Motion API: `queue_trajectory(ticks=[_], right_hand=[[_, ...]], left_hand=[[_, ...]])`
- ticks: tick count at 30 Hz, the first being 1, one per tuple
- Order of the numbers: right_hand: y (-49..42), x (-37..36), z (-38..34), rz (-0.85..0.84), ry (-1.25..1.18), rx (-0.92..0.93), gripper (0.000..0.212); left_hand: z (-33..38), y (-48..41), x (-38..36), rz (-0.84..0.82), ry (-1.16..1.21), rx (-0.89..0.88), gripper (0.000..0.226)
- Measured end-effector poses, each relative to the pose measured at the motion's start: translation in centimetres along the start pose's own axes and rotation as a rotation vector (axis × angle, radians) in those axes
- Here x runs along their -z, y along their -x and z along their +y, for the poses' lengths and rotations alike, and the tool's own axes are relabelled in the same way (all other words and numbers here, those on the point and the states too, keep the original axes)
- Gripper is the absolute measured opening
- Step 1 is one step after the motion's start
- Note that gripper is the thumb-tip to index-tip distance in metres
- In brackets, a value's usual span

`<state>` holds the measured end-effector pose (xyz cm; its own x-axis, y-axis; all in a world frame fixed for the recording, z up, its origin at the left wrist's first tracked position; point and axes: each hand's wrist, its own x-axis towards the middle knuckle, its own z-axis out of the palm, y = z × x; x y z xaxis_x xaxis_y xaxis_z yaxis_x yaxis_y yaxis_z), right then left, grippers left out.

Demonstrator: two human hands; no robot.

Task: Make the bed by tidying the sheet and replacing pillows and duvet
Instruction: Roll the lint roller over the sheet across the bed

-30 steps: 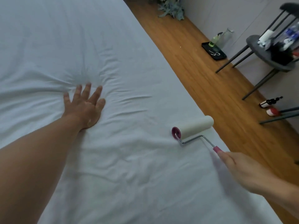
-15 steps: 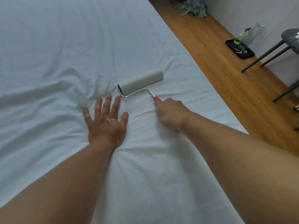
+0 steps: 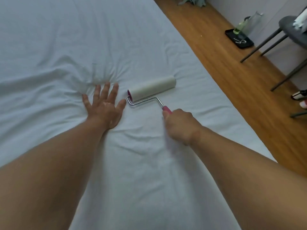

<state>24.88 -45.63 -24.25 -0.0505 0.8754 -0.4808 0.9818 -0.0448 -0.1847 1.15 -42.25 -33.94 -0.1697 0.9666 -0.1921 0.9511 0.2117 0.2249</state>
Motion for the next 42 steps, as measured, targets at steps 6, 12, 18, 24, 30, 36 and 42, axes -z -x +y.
queue_trajectory(ticks=[6,12,18,24,30,36,42], right_hand=[[17.2,-5.1,10.0,-0.13,-0.024,-0.193,0.036],[13.2,-4.5,8.8,-0.055,0.105,-0.069,0.031],[12.4,-6.3,9.0,-0.059,0.008,-0.057,0.04],[25.0,-6.1,14.9,-0.109,-0.088,-0.274,0.077],[10.1,1.9,12.1,0.148,-0.18,-0.2,0.064],[4.8,0.9,16.0,0.11,-0.311,-0.262,0.045],[22.8,-6.1,24.6,-0.049,-0.164,-0.424,0.054]], left_hand=[[0.7,4.9,1.0,-0.099,-0.081,-0.091,0.066],[2.4,12.3,0.0,-0.127,-0.065,-0.107,0.062],[3.0,14.7,-1.2,-0.081,-0.078,-0.081,0.061],[3.3,15.3,-2.1,-0.1,-0.086,-0.03,0.061],[3.2,13.5,-3.0,-0.124,-0.11,-0.009,0.063],[3.2,13.4,-3.4,-0.092,-0.14,0.004,0.063],[3.2,13.8,-3.5,-0.084,-0.147,-0.002,0.064]])
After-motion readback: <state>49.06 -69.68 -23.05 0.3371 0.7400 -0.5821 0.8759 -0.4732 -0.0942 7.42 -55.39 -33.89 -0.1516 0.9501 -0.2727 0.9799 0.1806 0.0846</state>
